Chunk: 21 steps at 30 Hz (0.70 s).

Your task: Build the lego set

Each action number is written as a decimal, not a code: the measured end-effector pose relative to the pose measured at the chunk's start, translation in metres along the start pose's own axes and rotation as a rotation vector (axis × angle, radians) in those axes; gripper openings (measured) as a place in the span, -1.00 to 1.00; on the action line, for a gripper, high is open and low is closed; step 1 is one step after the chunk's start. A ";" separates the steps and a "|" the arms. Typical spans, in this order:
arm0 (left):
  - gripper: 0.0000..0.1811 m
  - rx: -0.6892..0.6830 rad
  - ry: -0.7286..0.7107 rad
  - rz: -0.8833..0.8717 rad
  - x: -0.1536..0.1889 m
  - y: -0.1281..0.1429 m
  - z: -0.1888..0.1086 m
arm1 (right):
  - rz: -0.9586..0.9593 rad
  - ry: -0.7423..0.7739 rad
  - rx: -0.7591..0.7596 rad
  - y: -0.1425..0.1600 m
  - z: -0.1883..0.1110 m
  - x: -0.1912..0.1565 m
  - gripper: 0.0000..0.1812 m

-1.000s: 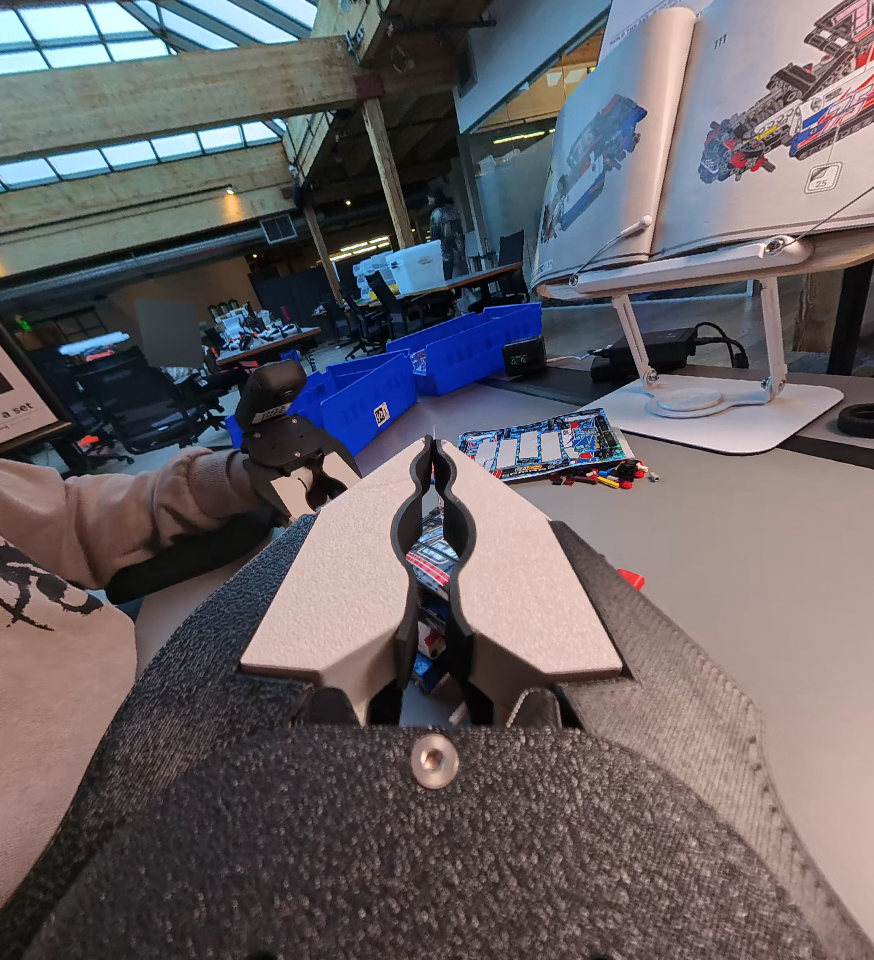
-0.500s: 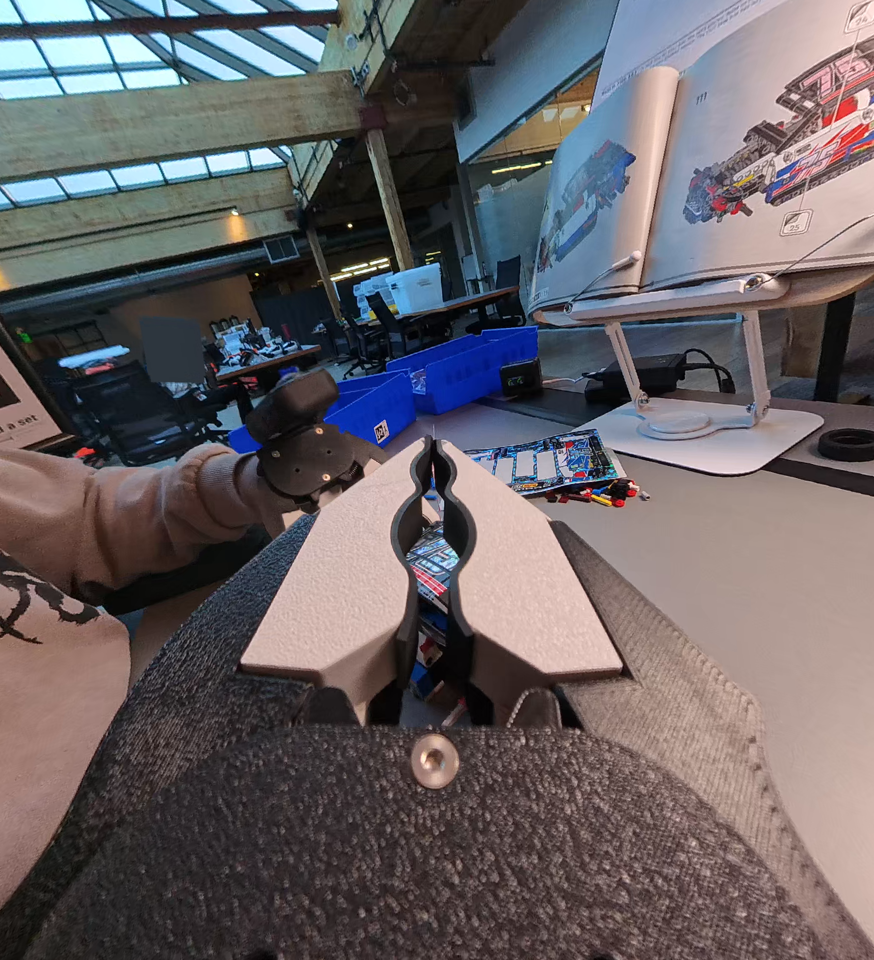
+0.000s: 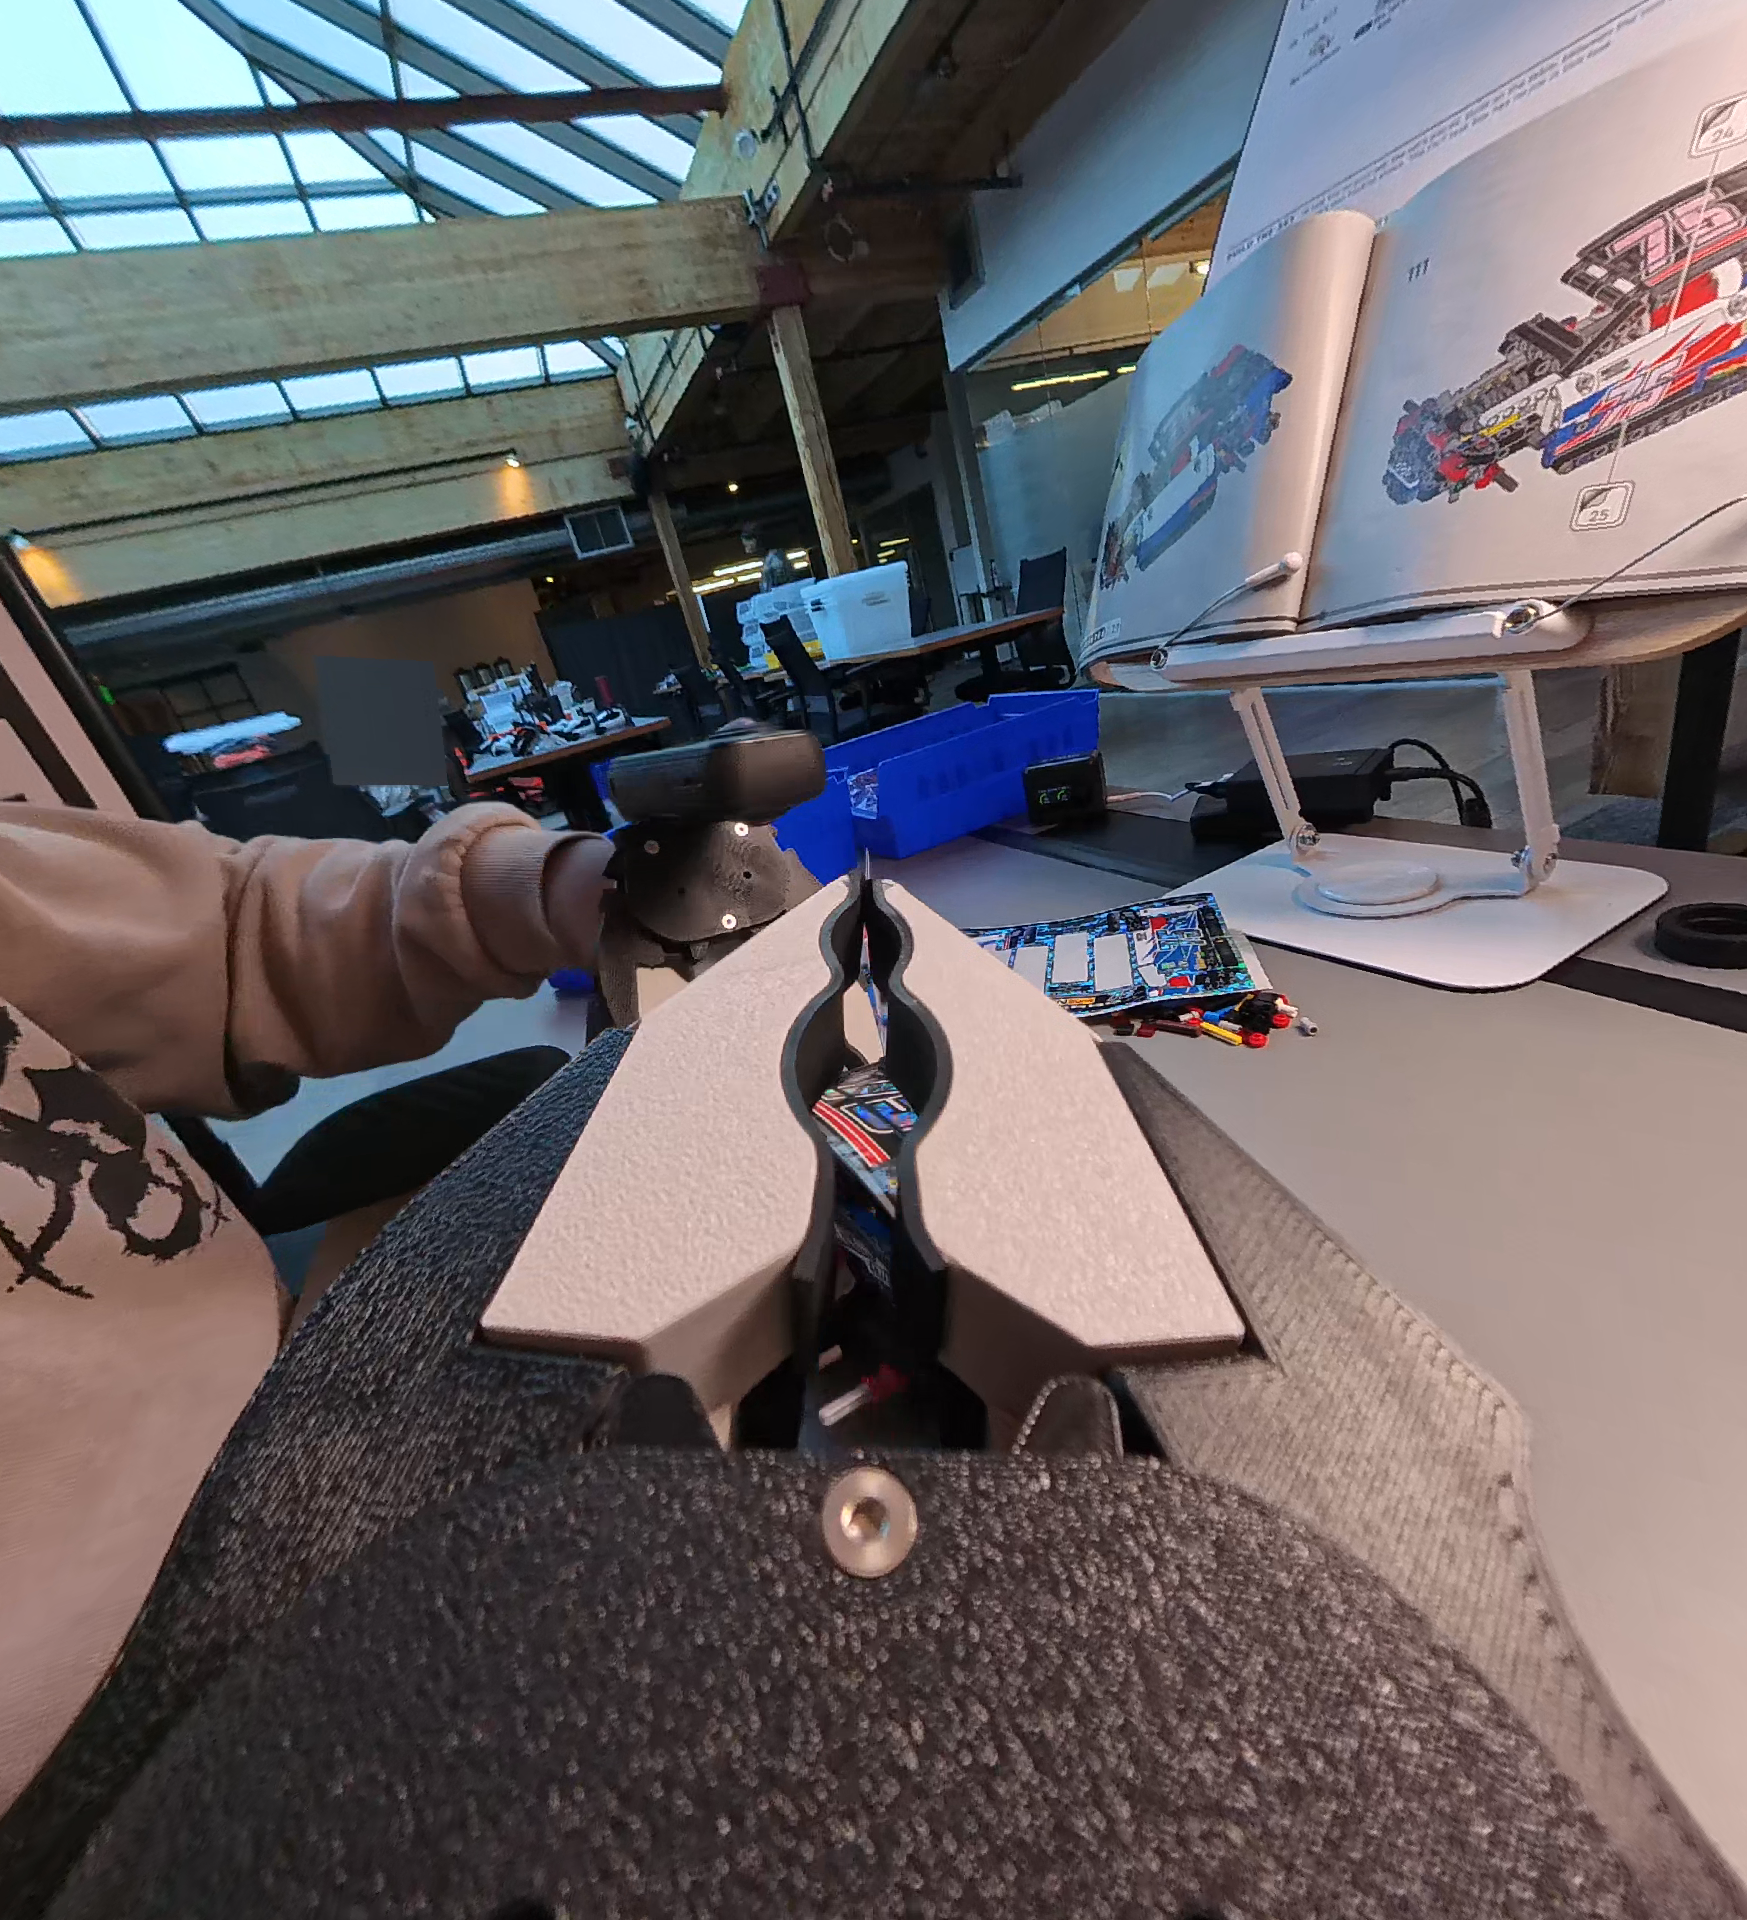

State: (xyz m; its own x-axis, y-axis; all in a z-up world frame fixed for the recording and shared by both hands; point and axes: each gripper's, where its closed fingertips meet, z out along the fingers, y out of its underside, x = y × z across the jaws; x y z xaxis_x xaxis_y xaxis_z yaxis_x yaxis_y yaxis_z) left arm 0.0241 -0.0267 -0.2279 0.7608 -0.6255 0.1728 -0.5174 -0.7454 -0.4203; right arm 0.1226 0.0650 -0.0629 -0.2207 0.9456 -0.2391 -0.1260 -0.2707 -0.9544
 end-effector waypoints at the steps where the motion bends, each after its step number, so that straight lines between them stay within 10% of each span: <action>1: 0.01 -0.005 0.052 -0.032 0.003 0.000 -0.003 | 0.003 -0.008 -0.002 0.000 0.000 -0.001 -1.00; 12: 0.01 0.112 0.872 -0.566 0.049 -0.013 -0.040 | -0.012 -0.150 -0.014 -0.002 0.007 -0.040 -1.00; 21: 0.02 0.392 0.985 -0.751 0.052 -0.027 -0.041 | 0.011 -0.142 -0.004 -0.004 0.012 -0.039 -1.00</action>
State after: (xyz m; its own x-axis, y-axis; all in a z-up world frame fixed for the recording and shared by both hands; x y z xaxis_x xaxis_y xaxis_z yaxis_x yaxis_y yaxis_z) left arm 0.0613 -0.0483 -0.1716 0.1207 -0.1165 0.9858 0.1827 -0.9735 -0.1375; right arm 0.1200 0.0270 -0.0473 -0.3566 0.9073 -0.2227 -0.1184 -0.2803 -0.9526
